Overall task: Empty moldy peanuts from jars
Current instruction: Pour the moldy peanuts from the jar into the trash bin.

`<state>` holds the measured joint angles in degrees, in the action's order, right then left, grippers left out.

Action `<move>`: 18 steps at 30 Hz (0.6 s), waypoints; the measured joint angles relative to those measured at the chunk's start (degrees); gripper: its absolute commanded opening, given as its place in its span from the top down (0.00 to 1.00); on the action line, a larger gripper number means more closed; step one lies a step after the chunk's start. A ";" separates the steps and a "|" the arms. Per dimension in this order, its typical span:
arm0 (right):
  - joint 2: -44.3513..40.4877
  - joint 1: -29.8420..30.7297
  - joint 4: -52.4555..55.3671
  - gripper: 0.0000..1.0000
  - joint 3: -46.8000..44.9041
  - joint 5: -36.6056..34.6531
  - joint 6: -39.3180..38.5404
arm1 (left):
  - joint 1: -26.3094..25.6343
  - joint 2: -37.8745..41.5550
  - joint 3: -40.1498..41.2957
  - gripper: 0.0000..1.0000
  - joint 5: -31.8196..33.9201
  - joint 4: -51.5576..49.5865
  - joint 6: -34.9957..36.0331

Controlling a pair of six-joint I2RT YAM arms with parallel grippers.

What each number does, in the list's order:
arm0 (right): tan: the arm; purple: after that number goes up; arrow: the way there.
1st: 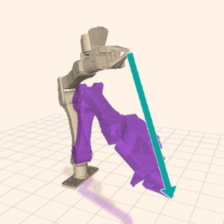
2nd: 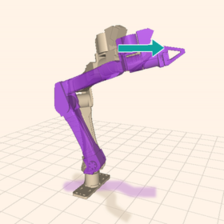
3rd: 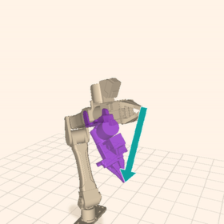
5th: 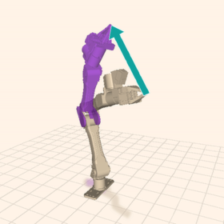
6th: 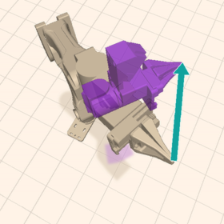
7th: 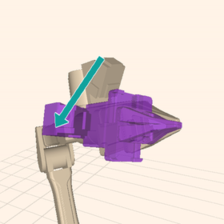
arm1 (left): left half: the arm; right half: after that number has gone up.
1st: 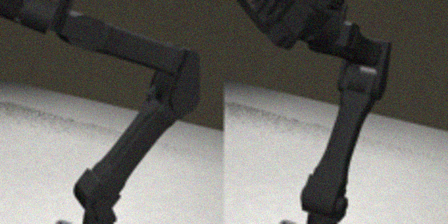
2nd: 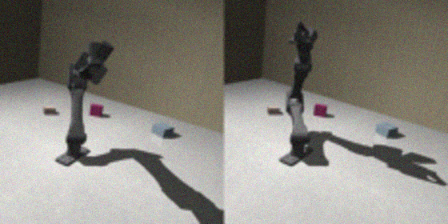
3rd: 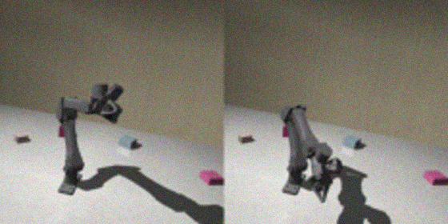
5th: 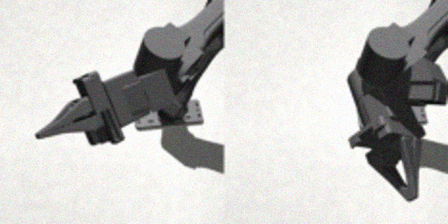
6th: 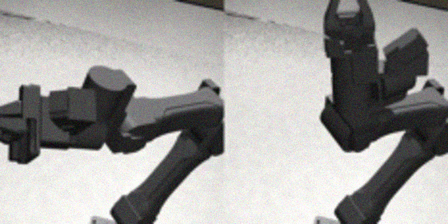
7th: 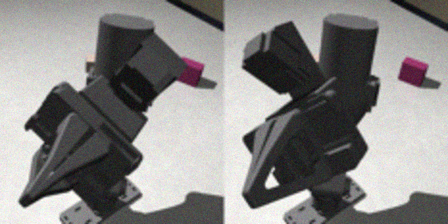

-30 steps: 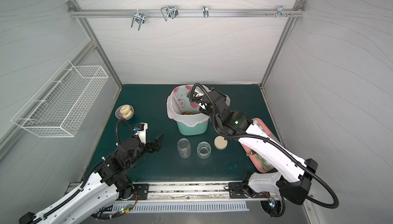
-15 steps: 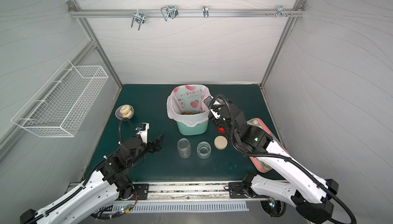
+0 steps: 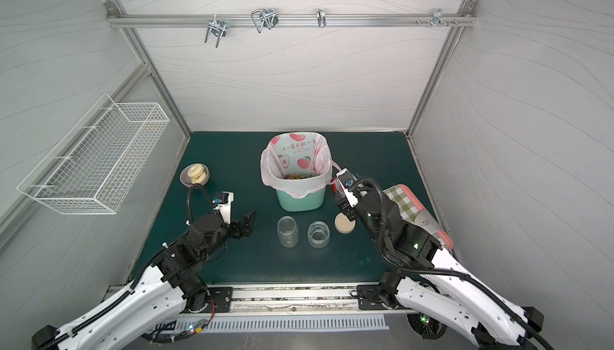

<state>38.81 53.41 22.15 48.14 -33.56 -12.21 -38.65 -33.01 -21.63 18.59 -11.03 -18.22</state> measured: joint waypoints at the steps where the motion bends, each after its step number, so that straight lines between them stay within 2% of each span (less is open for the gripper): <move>1: -0.87 0.00 -0.66 0.98 -1.51 0.13 0.59 | 0.00 0.00 0.00 0.01 0.07 0.00 0.00; 9: -8.61 0.00 -7.96 1.00 -12.28 1.09 5.42 | 0.00 0.02 0.00 0.01 0.35 0.00 0.02; 18: -12.04 -0.02 -12.26 1.00 -20.57 3.15 9.16 | 0.00 0.48 0.00 0.01 0.81 -0.02 0.00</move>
<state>26.76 53.39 9.89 27.57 -30.41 -3.05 -38.65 -32.53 -21.63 19.40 -11.05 -18.22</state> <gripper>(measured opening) 0.702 0.994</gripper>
